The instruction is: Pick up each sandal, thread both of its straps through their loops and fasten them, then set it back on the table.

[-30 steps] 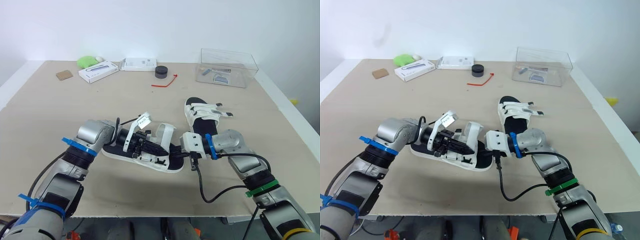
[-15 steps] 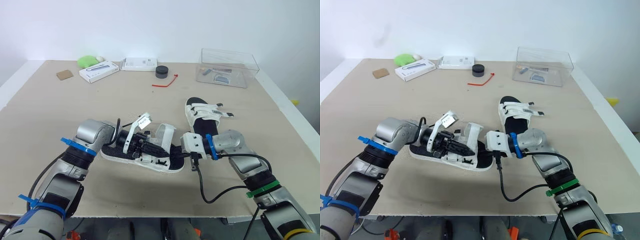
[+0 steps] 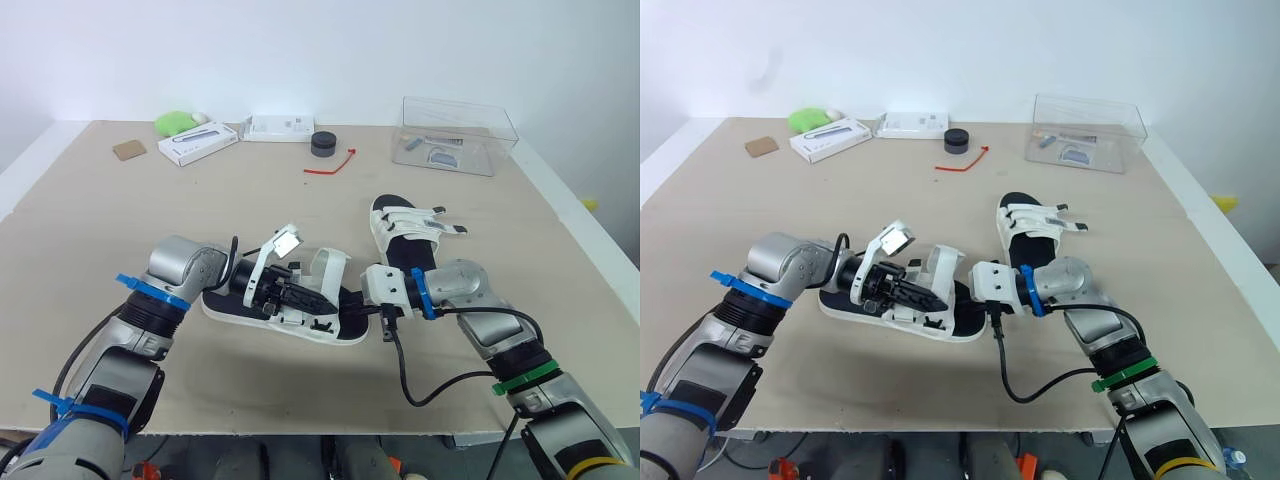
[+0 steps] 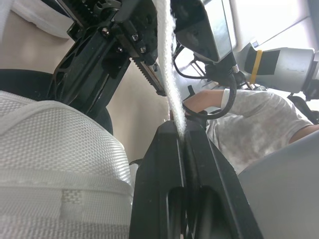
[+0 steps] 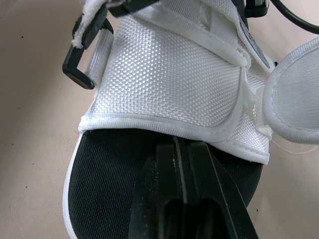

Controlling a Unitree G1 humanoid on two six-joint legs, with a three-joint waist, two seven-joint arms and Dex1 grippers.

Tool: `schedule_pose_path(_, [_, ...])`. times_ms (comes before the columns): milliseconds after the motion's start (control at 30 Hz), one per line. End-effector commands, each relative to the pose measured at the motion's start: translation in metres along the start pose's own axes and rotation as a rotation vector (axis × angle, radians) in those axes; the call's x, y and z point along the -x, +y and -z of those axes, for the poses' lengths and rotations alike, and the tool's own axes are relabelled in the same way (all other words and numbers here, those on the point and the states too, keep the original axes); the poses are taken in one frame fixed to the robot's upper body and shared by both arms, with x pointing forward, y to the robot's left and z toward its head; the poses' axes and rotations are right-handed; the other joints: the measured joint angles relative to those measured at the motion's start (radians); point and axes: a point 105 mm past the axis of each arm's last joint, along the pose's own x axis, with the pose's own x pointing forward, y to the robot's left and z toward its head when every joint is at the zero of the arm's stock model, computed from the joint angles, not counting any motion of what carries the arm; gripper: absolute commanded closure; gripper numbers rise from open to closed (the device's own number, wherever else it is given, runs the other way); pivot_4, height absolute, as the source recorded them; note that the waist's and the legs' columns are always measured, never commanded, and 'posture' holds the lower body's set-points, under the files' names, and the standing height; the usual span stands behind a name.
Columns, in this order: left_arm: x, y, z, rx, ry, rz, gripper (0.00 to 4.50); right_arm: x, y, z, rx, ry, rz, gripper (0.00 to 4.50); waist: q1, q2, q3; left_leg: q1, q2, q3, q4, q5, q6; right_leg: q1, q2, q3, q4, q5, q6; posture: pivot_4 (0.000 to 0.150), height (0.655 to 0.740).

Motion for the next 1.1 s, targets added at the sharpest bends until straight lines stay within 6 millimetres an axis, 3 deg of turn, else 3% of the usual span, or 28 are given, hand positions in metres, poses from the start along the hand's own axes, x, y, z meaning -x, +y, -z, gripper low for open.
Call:
schedule_pose_path(33, [-0.001,-0.001,0.004,-0.015,0.023,-0.01,4.48,0.002,0.003,0.022,-0.045,0.098,-0.004,4.5,0.0,0.0,0.0,0.0,0.0,0.0,0.0,0.0,0.0,0.0,0.0,0.0,0.0,0.0,0.0,0.15,0.74])
schedule_pose_path(467, [-0.006,0.01,0.017,-0.044,0.074,-0.062,4.48,0.004,0.001,0.023,-0.042,0.103,0.001,4.5,0.0,0.0,0.0,0.0,0.0,0.0,0.0,0.0,0.0,0.0,0.0,0.0,0.0,0.0,0.0,0.15,0.74])
schedule_pose_path(900, [-0.003,0.034,0.012,-0.194,0.077,-0.189,4.48,0.002,0.001,0.023,-0.042,0.101,-0.006,4.5,0.001,0.0,-0.001,0.003,0.0,0.0,0.001,0.001,0.001,0.003,-0.001,0.001,0.0,-0.001,-0.002,0.15,0.74])
schedule_pose_path(1100, [-0.004,0.024,0.018,-0.244,0.105,-0.127,4.48,0.002,0.002,0.023,-0.041,0.101,-0.007,4.5,0.001,0.0,-0.001,0.003,-0.002,0.001,0.001,0.002,0.003,0.003,-0.001,0.003,0.0,0.0,0.0,0.15,0.74])
